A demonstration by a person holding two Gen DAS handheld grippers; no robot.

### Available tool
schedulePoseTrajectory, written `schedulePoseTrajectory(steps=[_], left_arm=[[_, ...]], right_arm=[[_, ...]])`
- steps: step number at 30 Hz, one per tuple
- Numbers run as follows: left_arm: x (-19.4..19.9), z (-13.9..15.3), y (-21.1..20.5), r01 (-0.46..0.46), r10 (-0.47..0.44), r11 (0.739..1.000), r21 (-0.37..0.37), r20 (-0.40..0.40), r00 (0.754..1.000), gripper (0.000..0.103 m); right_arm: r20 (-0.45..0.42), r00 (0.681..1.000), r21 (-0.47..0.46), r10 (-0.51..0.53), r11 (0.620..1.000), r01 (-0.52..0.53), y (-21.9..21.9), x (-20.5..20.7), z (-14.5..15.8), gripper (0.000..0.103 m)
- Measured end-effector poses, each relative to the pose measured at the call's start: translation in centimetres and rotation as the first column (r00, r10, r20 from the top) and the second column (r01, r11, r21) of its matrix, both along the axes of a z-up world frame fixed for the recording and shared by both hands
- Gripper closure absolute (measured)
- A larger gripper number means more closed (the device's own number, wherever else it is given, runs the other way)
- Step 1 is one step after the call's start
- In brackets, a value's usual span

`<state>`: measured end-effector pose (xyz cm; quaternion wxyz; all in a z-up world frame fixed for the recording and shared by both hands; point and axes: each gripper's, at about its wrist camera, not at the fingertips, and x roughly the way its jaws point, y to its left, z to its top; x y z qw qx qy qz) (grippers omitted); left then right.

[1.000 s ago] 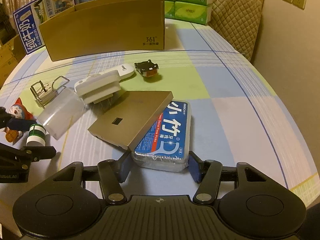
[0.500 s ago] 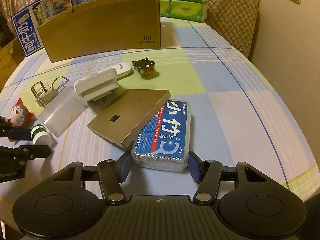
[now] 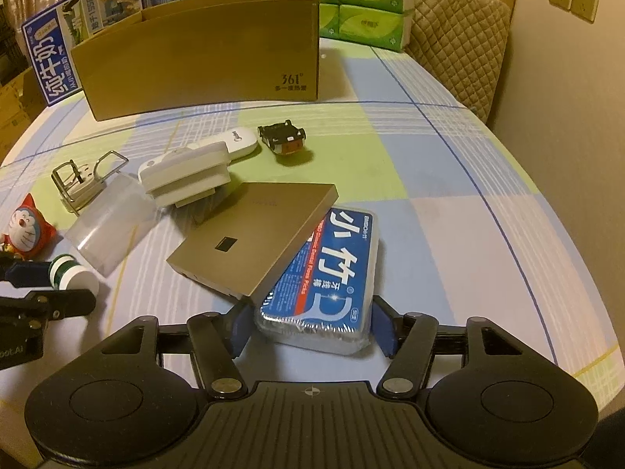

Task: Organize rigid objects
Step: 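Close the left gripper on the green-and-white bottle while the right gripper grasps the blue toothpick box, then lift the bottle and toothpick box with both grippers and carry them over the cardboard box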

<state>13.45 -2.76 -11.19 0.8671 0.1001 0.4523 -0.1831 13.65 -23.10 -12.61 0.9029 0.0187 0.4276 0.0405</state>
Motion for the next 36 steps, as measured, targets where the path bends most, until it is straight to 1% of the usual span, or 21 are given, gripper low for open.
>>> schedulePoseTrajectory(steps=[7,11,16,21,26,31,36], left_arm=[[-0.4,1.1,-0.2,-0.038,0.038,0.999,-0.024,0.001,0.999,0.076],[-0.7,1.8,-0.4,-0.059,0.059,0.998,-0.038,0.001,0.998,0.076],[-1.5,2.7,-0.7,-0.067,0.067,0.996,-0.053,0.009,0.998,0.076],[-2.2,3.6,-0.7,-0.085,0.086,0.995,-0.058,0.018,0.996,0.076],[-2.1,5.1,-0.2,-0.110,0.113,0.992,-0.065,0.039,0.993,0.076],[-0.3,7.2,0.6,-0.128,0.133,0.989,-0.068,0.073,0.988,0.076],[3.4,9.4,1.6,-0.150,0.158,0.986,-0.078,0.103,0.982,0.076]], right_arm=[[-0.003,1.000,-0.026,-0.003,1.000,0.003,-0.1,-0.4,0.4,0.047],[0.006,1.000,-0.056,-0.018,0.998,0.018,-0.3,-1.6,1.4,0.047],[0.035,0.998,-0.054,-0.048,0.997,0.050,-1.2,-3.0,2.8,0.048],[0.075,0.996,-0.023,-0.056,0.998,0.057,-1.9,-4.1,4.6,0.048],[0.094,0.995,0.031,-0.021,0.999,0.018,-1.4,-4.3,6.2,0.048],[0.133,0.990,0.076,0.045,0.996,-0.056,-0.4,-2.9,8.0,0.048],[0.182,0.978,0.105,0.100,0.987,-0.120,0.5,1.0,10.3,0.048]])
